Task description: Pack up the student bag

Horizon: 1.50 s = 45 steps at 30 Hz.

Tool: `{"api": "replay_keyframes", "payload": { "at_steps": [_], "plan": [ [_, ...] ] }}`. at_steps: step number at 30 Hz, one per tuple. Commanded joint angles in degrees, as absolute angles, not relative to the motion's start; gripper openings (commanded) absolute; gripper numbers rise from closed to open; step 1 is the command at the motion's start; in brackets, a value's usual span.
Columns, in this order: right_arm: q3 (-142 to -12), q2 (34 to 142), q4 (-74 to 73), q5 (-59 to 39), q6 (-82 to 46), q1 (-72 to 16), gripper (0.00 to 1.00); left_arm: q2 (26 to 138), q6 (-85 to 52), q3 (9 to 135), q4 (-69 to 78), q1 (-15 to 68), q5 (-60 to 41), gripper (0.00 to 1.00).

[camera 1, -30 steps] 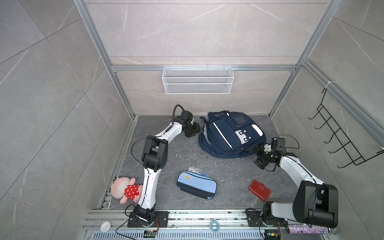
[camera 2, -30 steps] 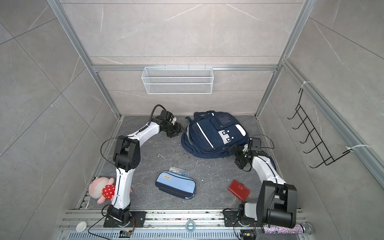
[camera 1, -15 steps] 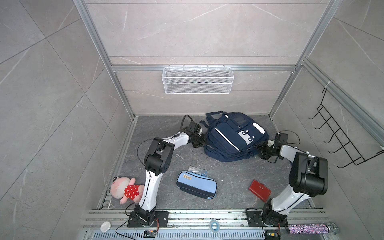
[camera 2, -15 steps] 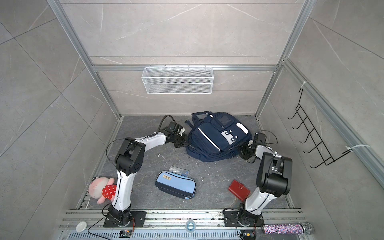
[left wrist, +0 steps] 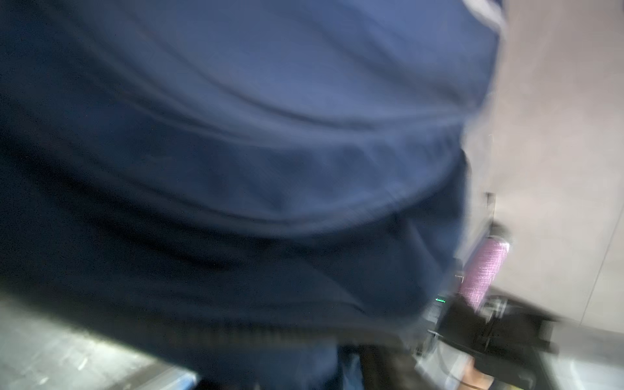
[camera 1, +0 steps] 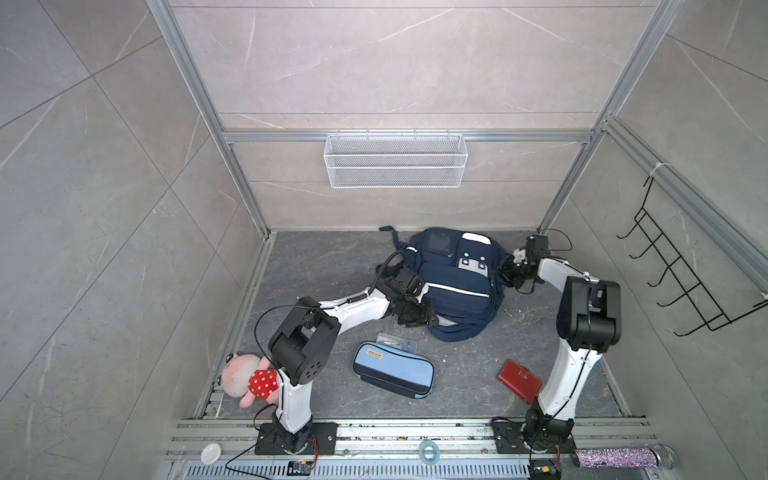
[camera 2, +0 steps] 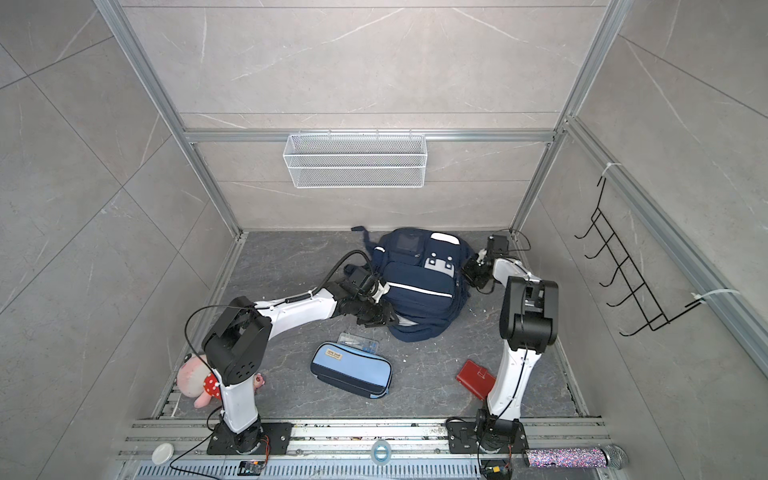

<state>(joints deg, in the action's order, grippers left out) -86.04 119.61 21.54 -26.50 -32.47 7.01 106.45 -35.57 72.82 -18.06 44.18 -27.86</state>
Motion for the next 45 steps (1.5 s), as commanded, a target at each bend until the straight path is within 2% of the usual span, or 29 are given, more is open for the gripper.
{"api": "replay_keyframes", "payload": {
  "at_steps": [1, 3, 8, 11, 14, 18, 23, 27, 30, 35, 37, 40, 42, 45],
  "plan": [
    [-91.78, 122.93, 25.51, -26.82, -31.64, 2.85, 0.42, 98.45, -33.56, 69.35, -19.66, 41.34, -33.06, 0.68],
    [-94.57, 123.35, 26.53, -26.72, -31.22, 2.72, 0.52, 95.35, -34.95, 67.09, -19.64, 38.14, -34.05, 0.72],
    [-97.29, 118.70, 32.85, -24.04, -26.53, 2.50, 0.72, 93.69, -35.47, 69.35, -22.21, 29.44, -33.60, 0.74],
    [-92.54, 112.37, 34.86, -23.26, -25.97, 2.20, 0.76, 96.31, -35.97, 73.98, -22.65, 24.18, -34.14, 0.81],
    [-84.40, 104.37, 35.76, -22.77, -27.01, 1.59, 0.78, 101.15, -35.53, 80.62, -26.56, 19.41, -28.50, 0.85],
    [-73.04, 94.64, 37.08, -23.65, -29.60, -0.43, 0.83, 111.54, -34.28, 91.54, -28.61, 15.77, -22.44, 0.98],
    [-61.89, 86.77, 35.88, -26.44, -35.47, -4.23, 0.89, 127.90, -34.02, 110.43, -31.51, 15.12, -22.85, 0.99],
    [-56.89, 85.73, 33.40, -26.37, -39.66, -9.06, 0.90, 137.49, -34.07, 122.03, -34.14, 15.25, -21.95, 0.99],
    [-52.86, 88.01, 26.68, -27.82, -45.25, -11.51, 0.89, 140.22, -36.26, 122.42, -30.58, 15.72, -23.01, 0.93],
    [-53.05, 94.45, 21.05, -28.13, -48.16, -11.73, 0.84, 136.87, -41.64, 112.67, -20.62, 16.52, -23.66, 0.63],
    [-55.64, 96.91, 21.52, -27.22, -47.04, -11.70, 0.76, 135.08, -42.82, 108.54, -17.00, 16.53, -24.31, 0.53],
    [-60.04, 101.00, 22.07, -26.61, -45.37, -11.12, 0.55, 131.33, -42.98, 103.39, -15.17, 16.46, -23.88, 0.40],
    [-63.66, 103.58, 23.39, -25.44, -43.78, -10.19, 0.40, 129.08, -42.91, 99.82, -14.11, 16.35, -23.23, 0.27],
    [-68.81, 106.99, 24.43, -24.60, -41.73, -8.15, 0.29, 126.48, -42.82, 96.06, -13.29, 16.32, -23.25, 0.17]
  ]
}}
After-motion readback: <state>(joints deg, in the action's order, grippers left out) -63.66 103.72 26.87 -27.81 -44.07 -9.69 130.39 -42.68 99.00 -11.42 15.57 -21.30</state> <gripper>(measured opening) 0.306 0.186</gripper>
